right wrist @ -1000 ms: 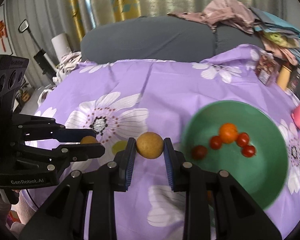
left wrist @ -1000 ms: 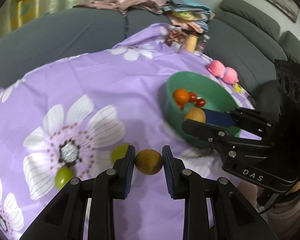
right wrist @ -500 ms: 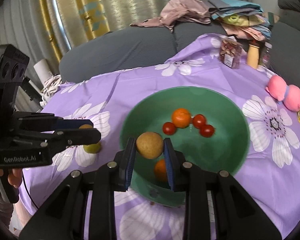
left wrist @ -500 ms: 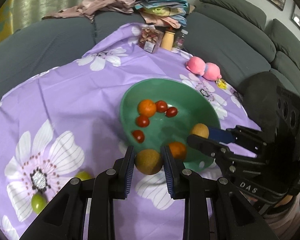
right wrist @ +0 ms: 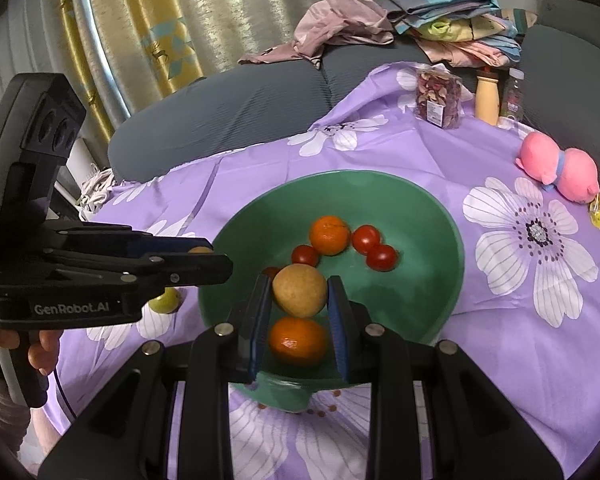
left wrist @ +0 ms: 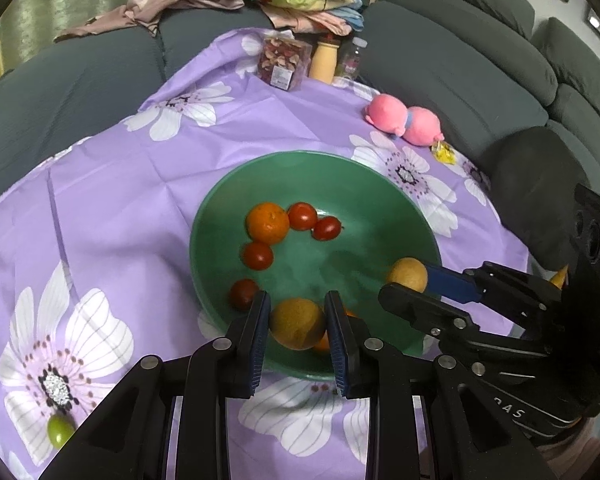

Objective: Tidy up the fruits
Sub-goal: 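Carry both held yellow fruits over the green bowl, then open the left gripper to drop its yellow fruit into the bowl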

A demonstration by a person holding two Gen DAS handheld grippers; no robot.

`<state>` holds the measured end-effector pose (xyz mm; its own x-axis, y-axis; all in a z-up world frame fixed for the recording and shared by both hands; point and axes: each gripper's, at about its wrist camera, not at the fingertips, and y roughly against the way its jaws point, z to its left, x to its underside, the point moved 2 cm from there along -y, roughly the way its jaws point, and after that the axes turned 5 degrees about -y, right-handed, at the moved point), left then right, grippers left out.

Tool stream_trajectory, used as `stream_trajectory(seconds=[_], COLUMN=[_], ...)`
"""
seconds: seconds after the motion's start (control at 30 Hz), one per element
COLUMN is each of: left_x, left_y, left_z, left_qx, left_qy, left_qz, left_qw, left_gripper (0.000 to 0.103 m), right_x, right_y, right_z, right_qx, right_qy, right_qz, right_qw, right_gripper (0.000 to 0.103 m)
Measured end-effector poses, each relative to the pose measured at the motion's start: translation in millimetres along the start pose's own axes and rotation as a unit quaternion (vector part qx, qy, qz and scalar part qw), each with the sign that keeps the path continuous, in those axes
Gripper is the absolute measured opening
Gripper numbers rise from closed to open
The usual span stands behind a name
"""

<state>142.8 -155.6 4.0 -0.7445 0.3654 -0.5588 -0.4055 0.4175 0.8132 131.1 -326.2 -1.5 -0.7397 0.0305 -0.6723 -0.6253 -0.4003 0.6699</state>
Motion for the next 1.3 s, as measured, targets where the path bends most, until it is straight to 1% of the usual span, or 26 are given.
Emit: stream_trajectory(seconds=[0.57, 0.9, 1.3], left_x=[-3.5, -0.7, 1.3], left_y=[-22.7, -25.8, -19.3], left_z=[-8.2, -9.8, -7.5], left_qx=[-0.014, -0.019, -0.029], left_qy=[-0.007, -0.009, -0.005], left_qz=[0.03, 0.033, 0.025], left_qw=[0.9994, 0.9992, 0.9993], left_gripper=[0.029, 0.029, 0.029], right_x=[2.8, 3.4, 4.8], right_y=[-2.2, -2.8, -2.5], right_z=[-14.9, -16.5, -15.5], right_qx=[-0.007, -0.007, -0.002], right_qy=[-0.014, -0.015, -0.017], right_qz=[-0.001, 0.001, 0.0], right_qw=[1.0, 1.0, 1.0], right_gripper=[0.029, 0.029, 0.03])
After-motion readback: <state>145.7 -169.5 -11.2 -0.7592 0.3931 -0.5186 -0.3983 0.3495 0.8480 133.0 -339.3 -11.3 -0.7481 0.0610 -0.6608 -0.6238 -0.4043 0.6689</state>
